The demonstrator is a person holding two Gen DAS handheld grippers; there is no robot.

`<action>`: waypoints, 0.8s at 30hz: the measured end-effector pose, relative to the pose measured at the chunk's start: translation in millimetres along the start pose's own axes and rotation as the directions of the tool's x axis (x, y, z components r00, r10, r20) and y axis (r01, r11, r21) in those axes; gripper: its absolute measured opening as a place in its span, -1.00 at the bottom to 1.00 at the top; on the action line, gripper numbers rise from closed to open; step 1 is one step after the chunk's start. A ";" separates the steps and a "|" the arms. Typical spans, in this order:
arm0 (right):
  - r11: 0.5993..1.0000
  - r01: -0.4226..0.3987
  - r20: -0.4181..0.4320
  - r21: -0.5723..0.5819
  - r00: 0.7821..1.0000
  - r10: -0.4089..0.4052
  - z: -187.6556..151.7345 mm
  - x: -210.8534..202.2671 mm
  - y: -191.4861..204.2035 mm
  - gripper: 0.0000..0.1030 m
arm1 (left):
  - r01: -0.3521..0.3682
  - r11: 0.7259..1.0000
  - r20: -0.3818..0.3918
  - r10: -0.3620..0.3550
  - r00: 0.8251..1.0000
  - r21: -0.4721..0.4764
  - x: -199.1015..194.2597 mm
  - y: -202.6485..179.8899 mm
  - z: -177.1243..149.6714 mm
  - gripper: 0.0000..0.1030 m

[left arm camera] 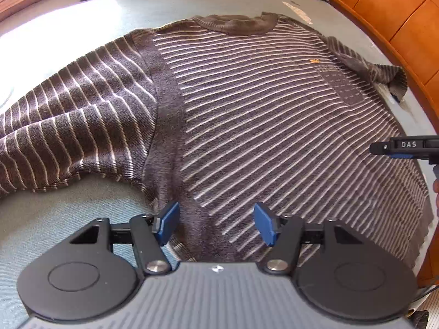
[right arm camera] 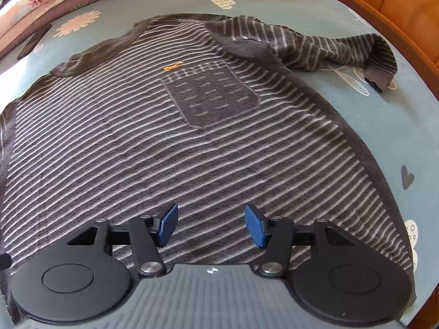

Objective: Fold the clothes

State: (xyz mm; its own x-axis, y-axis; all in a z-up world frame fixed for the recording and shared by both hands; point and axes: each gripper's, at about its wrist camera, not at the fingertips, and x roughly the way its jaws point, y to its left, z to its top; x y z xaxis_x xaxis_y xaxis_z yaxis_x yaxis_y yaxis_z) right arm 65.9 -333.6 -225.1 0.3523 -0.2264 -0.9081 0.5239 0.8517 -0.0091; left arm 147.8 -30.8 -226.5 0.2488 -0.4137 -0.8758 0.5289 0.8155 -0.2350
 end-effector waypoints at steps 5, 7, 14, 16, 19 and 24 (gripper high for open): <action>0.996 0.037 0.020 0.080 0.999 -0.039 -16.4 -22.8 -19.1 0.16 | 0.166 0.982 -0.020 -0.164 0.986 0.095 3.1 -37.3 -22.1 0.21; 0.995 0.045 0.014 0.084 0.999 -0.047 -21.8 -32.9 -20.2 0.16 | 0.184 0.973 -0.063 -0.177 0.982 0.138 7.6 -49.4 -38.4 0.22; 0.997 0.069 0.041 0.044 0.997 -0.071 -34.4 -55.3 -25.1 0.34 | 0.170 0.913 -0.126 -0.131 0.983 0.372 -1.9 -72.6 -93.3 0.31; 0.997 0.065 0.036 0.045 0.997 -0.067 -36.5 -52.1 -29.1 0.34 | 0.163 0.906 -0.144 -0.115 0.983 0.390 -10.1 -70.6 -97.7 0.30; 0.998 0.030 0.048 0.063 0.998 -0.033 -34.1 -44.3 -35.8 0.34 | 0.129 0.918 -0.126 -0.087 0.988 0.375 -20.9 -71.9 -91.1 0.30; 0.996 -0.077 0.084 0.052 0.994 0.072 -13.4 -25.8 -47.1 0.33 | 0.006 0.964 0.024 -0.013 1.000 0.265 -19.2 -101.1 -50.7 0.30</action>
State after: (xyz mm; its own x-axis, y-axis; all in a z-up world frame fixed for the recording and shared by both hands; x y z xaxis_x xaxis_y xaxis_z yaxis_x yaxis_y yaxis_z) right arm 21.8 -361.6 -206.8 0.4535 -0.2031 -0.8678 0.5348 0.8409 0.0827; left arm 48.4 -84.8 -207.3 0.2615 -0.4343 -0.8620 0.7264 0.6766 -0.1205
